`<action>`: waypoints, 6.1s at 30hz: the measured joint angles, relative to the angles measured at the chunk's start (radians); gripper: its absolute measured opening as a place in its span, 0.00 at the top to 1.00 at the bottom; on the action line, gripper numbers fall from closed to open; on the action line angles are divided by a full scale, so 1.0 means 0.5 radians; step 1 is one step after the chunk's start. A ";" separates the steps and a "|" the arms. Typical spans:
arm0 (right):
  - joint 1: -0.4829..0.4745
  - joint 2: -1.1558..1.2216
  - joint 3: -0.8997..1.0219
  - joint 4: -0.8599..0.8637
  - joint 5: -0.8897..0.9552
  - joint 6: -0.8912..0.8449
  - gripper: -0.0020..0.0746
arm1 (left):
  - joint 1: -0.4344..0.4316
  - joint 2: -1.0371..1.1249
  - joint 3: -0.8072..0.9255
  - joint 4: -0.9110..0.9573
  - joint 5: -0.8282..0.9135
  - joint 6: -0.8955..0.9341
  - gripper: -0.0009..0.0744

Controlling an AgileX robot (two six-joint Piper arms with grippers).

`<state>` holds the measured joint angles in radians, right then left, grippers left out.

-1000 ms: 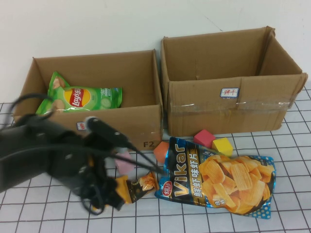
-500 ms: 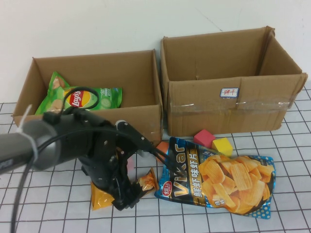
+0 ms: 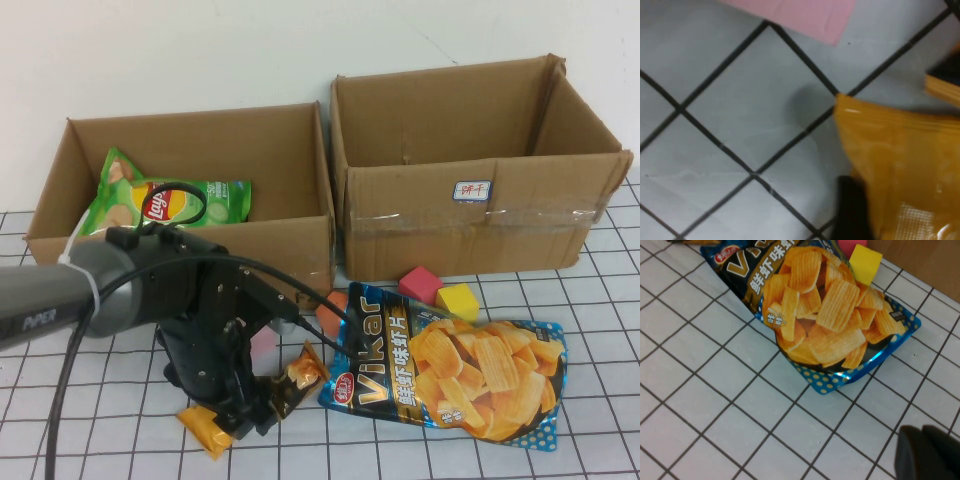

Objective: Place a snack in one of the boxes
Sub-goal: Pick up the biscuit, then place the biscuit in the biscuit box, then pick up the biscuit, then place the biscuit in the biscuit box, then pick up the potato chip

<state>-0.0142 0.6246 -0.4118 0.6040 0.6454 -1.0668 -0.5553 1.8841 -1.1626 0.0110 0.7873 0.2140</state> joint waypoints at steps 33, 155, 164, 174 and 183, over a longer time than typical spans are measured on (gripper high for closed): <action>0.000 0.000 0.000 0.128 -0.026 -0.045 0.98 | -0.011 0.110 -1.510 -0.930 -0.565 0.061 0.48; 0.000 0.000 0.029 0.255 -0.046 -0.121 0.98 | -0.225 0.527 -1.746 -0.447 -0.948 0.612 0.25; 0.000 0.066 0.101 0.354 -0.126 -0.042 0.83 | -0.151 0.367 -1.759 -0.437 -0.540 0.035 0.45; 0.000 0.774 -0.089 0.948 -0.313 0.077 0.38 | -0.151 -0.077 -1.772 -0.269 0.312 -0.009 0.96; 0.000 1.567 -0.361 1.482 -0.366 -0.365 0.36 | -0.151 -0.547 -1.458 -0.240 0.392 -0.060 0.97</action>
<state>-0.0142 1.4080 -0.5921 1.3451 0.4622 -1.2496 -0.6307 1.6108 -1.8916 -0.1090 0.9831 0.1839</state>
